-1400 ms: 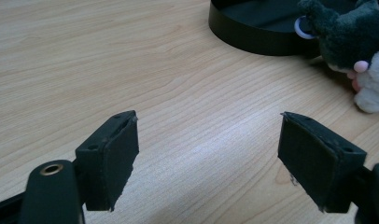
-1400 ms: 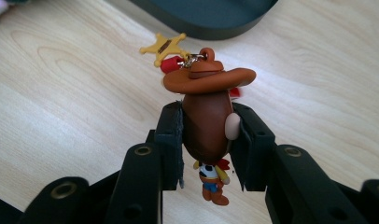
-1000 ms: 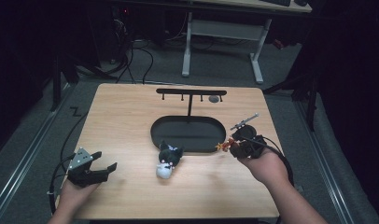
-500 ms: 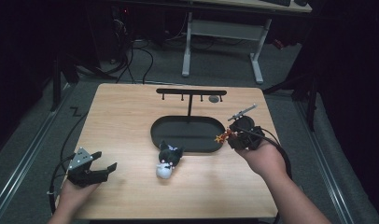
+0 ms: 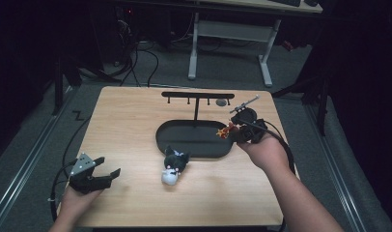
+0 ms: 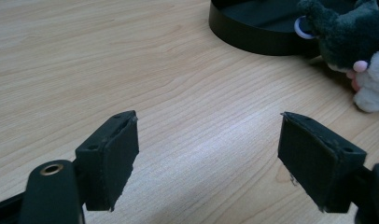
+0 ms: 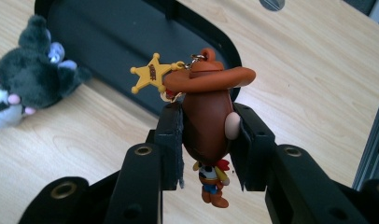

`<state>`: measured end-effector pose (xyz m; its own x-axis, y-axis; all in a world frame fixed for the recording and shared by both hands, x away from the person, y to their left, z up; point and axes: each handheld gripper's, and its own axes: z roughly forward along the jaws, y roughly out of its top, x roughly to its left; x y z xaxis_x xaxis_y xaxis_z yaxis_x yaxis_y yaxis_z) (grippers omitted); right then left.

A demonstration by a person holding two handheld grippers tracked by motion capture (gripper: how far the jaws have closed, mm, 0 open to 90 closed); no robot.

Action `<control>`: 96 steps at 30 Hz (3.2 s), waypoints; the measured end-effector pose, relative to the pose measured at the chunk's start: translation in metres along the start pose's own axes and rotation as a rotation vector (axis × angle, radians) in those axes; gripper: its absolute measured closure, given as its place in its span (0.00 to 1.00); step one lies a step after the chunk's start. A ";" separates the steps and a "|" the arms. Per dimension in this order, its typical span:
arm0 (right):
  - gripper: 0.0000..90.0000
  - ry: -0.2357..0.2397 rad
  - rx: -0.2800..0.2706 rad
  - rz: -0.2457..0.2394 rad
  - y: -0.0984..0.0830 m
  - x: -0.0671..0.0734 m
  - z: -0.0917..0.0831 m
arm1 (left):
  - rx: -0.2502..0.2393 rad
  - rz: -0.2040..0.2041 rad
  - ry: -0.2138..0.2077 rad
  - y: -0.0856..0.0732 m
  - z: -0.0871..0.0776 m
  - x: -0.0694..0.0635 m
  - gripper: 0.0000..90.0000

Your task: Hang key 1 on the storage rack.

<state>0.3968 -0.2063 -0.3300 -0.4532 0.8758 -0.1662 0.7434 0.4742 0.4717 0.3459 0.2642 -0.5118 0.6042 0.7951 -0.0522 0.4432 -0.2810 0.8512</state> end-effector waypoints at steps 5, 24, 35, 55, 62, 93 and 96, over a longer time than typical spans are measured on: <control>0.74 -0.008 -0.013 0.003 0.014 -0.004 0.001 | 0.001 0.001 0.000 0.000 0.000 0.000 0.23; 0.74 -0.047 -0.063 0.050 0.051 -0.026 -0.001 | 0.001 -0.005 0.002 -0.002 -0.002 0.002 0.23; 0.74 -0.052 -0.056 0.059 0.055 -0.030 0.001 | 0.004 -0.006 0.001 -0.002 -0.003 0.003 0.23; 0.74 -0.022 -0.046 0.092 0.058 -0.037 0.001 | 0.008 -0.005 0.000 -0.003 -0.003 0.003 0.23; 0.74 -0.028 -0.052 0.092 0.064 -0.039 0.000 | 0.007 -0.007 0.000 -0.003 -0.003 0.003 0.23; 0.74 -0.069 -0.041 0.107 0.067 -0.051 0.012 | 0.009 -0.009 0.004 -0.004 -0.004 0.004 0.23; 0.74 -0.070 -0.043 0.108 0.065 -0.053 0.012 | 0.013 -0.008 0.003 -0.004 -0.004 0.005 0.23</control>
<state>0.4746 -0.2208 -0.3006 -0.3356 0.9263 -0.1715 0.7636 0.3741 0.5263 0.3445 0.2709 -0.5132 0.5990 0.7987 -0.0573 0.4563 -0.2817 0.8441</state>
